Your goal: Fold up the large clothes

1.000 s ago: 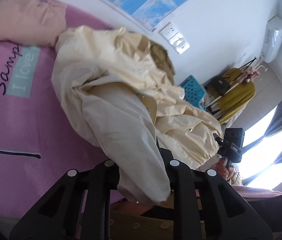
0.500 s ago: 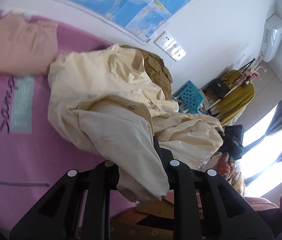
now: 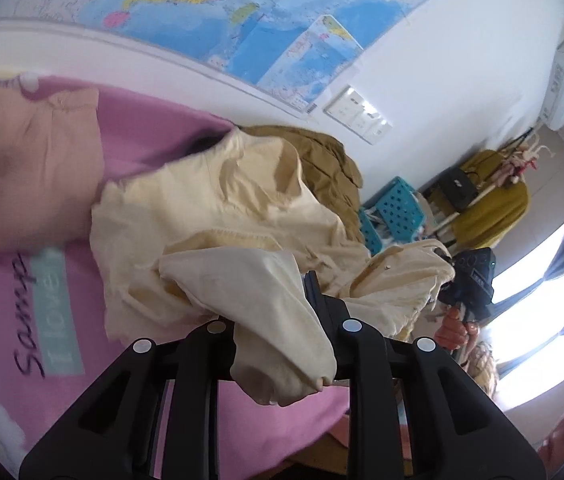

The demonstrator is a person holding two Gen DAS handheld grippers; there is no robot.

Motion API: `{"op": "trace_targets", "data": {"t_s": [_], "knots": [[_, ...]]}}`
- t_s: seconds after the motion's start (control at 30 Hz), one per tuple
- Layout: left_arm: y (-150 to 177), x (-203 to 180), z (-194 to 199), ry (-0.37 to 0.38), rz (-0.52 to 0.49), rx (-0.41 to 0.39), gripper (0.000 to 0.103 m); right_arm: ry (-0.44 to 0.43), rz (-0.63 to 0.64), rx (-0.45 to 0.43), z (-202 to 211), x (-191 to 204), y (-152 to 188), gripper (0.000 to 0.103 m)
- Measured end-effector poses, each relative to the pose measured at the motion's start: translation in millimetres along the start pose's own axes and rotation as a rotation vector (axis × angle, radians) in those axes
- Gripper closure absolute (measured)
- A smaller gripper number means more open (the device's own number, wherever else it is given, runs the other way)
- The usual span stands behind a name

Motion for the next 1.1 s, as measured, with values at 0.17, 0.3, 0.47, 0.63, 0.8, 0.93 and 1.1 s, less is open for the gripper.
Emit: {"op": "trace_targets", "data": {"t_s": [0.17, 0.3, 0.47, 0.63, 0.8, 0.93, 1.1], "knots": [[-34, 5, -17, -0.033, -0.001, 0.008, 0.081, 0.035, -0.051, -0.023, -24, -10, -36, 0.087], [-54, 17, -33, -0.044, 0.023, 0.022, 0.081, 0.078, -0.078, -0.013, -46, -23, -60, 0.087], [-76, 38, -56, -0.08, 0.065, 0.039, 0.08, 0.118, -0.115, -0.002, -73, -37, -86, 0.086], [-96, 60, -84, -0.137, 0.087, 0.07, 0.08, 0.161, -0.149, 0.007, -100, -55, -108, 0.086], [-109, 81, -110, -0.152, 0.107, 0.092, 0.077, 0.209, -0.2, 0.012, -124, -78, -125, 0.085], [-112, 99, -128, -0.162, 0.15, 0.11, 0.072, 0.249, -0.241, 0.018, -141, -96, -134, 0.084], [-116, 120, -137, -0.12, 0.225, 0.099, 0.064, 0.276, -0.303, 0.022, -157, -122, -140, 0.083]]}}
Point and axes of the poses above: each gripper's, at about its wrist camera, not at the fingertips, and z roughly against the way its jaws point, x to its left, y to its underside, the point moved 1 cm from there along -z, roughly the way its jaws point, and after that the axes turned 9 degrees about -z, right-handed, at the moved point
